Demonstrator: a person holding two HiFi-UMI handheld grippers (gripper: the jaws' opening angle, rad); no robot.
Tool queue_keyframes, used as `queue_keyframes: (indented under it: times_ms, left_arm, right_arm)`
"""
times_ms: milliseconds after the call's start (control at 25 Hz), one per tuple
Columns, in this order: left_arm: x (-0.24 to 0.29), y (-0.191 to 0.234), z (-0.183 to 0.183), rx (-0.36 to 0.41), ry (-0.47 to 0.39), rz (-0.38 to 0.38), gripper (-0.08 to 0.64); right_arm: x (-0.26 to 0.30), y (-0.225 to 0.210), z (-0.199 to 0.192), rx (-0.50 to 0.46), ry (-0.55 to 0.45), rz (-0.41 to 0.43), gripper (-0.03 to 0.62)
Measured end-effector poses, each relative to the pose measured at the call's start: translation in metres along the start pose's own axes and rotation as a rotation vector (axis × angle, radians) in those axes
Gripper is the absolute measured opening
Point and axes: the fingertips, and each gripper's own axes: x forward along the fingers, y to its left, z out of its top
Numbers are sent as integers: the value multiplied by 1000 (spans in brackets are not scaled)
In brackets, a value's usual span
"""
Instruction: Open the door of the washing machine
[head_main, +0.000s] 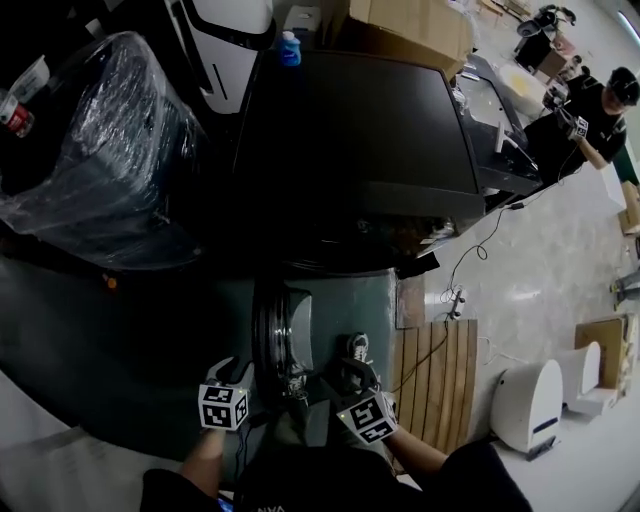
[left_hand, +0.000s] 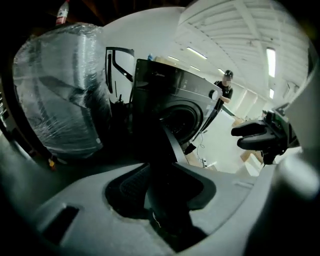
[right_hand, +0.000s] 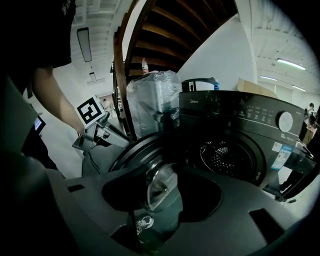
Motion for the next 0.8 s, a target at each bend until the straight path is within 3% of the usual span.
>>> queue_keyframes:
  times_ms: [640,800]
  left_arm:
    - [-34,167,26,-140,-120,163,43]
    - [-33,200,39,-103,-141,205,31]
  right_arm:
    - [70,69,71,-90,-5,149,199]
    - [77,75,75,-102,9,161,199]
